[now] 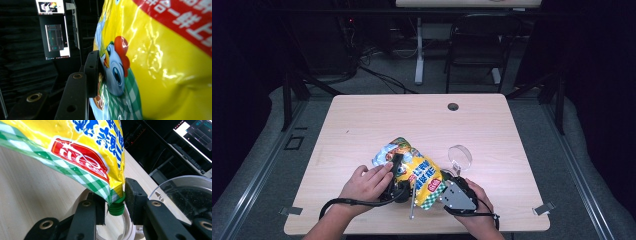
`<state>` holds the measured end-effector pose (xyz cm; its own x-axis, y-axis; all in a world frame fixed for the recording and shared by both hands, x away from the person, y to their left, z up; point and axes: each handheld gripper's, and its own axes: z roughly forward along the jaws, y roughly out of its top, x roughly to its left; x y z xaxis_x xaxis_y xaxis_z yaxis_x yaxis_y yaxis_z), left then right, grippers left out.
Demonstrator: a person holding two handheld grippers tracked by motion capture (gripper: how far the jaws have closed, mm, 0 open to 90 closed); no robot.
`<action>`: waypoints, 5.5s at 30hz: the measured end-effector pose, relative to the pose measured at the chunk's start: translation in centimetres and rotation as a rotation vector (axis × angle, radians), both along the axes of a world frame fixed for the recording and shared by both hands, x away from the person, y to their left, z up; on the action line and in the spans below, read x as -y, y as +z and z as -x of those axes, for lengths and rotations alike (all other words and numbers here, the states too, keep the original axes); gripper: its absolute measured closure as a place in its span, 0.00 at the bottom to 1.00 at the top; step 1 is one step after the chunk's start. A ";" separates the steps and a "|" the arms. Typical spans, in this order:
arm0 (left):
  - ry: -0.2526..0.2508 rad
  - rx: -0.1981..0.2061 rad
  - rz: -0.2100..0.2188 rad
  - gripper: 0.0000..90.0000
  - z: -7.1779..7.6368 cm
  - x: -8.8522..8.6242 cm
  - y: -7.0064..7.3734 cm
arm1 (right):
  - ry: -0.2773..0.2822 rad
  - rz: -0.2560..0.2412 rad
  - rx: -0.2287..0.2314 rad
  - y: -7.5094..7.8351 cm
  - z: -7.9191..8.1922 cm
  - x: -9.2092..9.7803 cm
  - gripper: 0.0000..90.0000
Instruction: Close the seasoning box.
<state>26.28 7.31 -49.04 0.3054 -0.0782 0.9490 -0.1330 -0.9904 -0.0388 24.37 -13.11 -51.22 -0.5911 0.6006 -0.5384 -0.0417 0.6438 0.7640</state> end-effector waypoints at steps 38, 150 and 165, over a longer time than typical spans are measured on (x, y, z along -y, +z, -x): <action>-0.011 0.010 -0.054 0.71 -0.1 0.3 0.2 | 0.006 -0.082 -0.074 -0.2 -0.5 0.3 0.79; -0.073 0.103 -0.200 0.76 0.8 2.3 2.1 | -0.027 -0.108 -0.078 -0.4 -1.0 1.1 0.79; -0.083 0.114 -0.205 0.77 1.1 2.5 2.3 | -0.033 -0.112 -0.080 -0.6 -1.1 1.1 0.79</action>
<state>25.14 4.80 -46.77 0.1821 -0.2934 0.9385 -0.1972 -0.9460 -0.2574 25.46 -14.25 -51.78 -0.6084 0.6742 -0.4187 0.0420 0.5542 0.8314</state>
